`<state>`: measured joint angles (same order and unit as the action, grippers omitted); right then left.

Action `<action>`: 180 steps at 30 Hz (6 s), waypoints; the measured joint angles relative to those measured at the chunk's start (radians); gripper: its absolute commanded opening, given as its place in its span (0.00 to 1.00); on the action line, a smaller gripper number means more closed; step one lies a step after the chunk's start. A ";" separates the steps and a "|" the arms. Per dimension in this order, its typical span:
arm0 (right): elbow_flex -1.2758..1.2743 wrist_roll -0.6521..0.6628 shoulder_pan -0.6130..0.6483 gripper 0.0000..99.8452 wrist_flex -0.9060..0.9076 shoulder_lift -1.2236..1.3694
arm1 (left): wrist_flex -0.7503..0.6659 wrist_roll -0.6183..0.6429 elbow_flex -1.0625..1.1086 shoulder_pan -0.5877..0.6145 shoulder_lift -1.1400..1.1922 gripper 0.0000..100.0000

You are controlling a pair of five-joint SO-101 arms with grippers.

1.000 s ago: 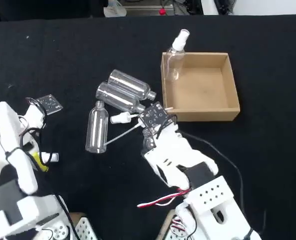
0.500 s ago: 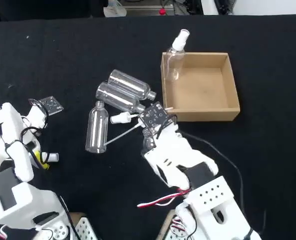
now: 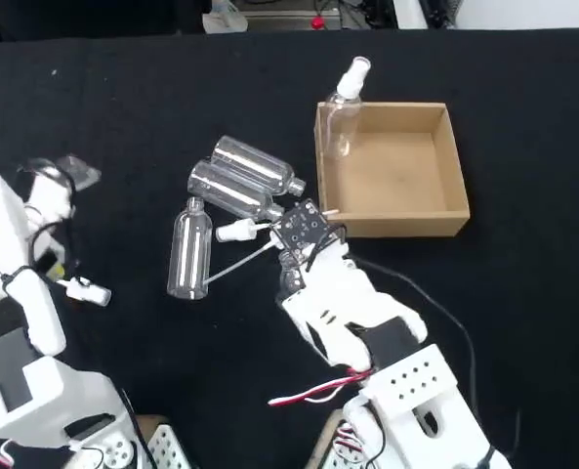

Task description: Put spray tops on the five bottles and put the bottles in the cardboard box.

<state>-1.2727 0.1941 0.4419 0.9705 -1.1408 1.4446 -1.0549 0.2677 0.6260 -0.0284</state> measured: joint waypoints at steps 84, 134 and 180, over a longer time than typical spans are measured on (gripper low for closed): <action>0.000 0.000 0.000 0.01 0.000 0.000 | -0.094 -0.252 0.264 -0.103 -0.269 0.33; 0.000 0.000 0.000 0.01 0.000 0.000 | -0.364 0.244 0.284 0.190 -0.218 0.09; 0.000 0.000 0.000 0.01 0.000 0.000 | -0.114 0.193 0.112 0.299 0.129 0.27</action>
<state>-1.2727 0.1941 0.4419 0.9705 -1.1408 1.3311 -0.8615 0.3798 0.9252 0.1005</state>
